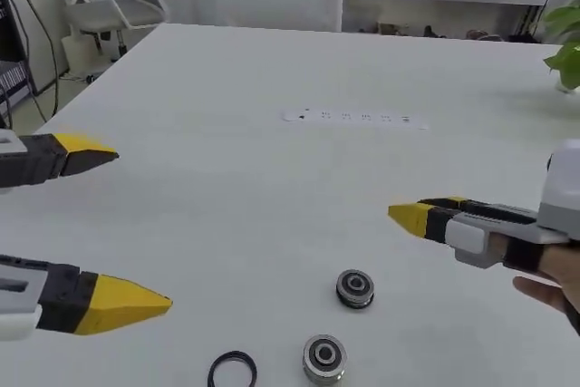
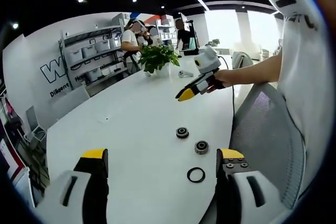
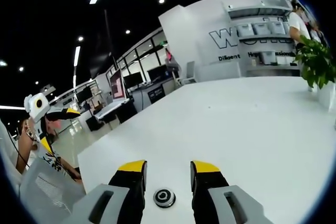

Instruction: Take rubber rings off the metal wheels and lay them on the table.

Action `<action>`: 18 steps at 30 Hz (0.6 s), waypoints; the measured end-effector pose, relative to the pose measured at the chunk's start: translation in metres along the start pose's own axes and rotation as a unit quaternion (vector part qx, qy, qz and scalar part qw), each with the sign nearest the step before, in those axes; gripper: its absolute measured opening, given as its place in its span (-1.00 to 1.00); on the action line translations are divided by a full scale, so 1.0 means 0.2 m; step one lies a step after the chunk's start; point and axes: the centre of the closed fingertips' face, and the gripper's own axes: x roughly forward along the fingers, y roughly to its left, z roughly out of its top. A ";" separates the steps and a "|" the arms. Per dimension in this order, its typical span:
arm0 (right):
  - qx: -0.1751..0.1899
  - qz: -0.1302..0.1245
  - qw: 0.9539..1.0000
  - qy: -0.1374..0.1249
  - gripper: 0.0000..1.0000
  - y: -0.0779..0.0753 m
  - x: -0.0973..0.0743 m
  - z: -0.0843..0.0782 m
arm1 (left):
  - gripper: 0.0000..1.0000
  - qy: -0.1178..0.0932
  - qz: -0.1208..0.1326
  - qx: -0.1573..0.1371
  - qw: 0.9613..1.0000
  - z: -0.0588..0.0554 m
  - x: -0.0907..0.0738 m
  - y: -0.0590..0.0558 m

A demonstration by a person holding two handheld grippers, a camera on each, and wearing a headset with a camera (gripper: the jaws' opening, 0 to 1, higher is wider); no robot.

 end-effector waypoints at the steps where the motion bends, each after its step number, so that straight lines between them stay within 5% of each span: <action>1: -0.001 -0.001 1.000 0.002 -0.38 0.00 0.00 0.00 | 0.65 0.000 0.000 0.001 1.000 0.00 0.00 0.00; 18: -0.012 -0.002 0.999 0.030 -0.39 -0.01 0.02 -0.07 | 0.60 -0.003 -0.019 0.046 0.999 0.14 0.06 0.05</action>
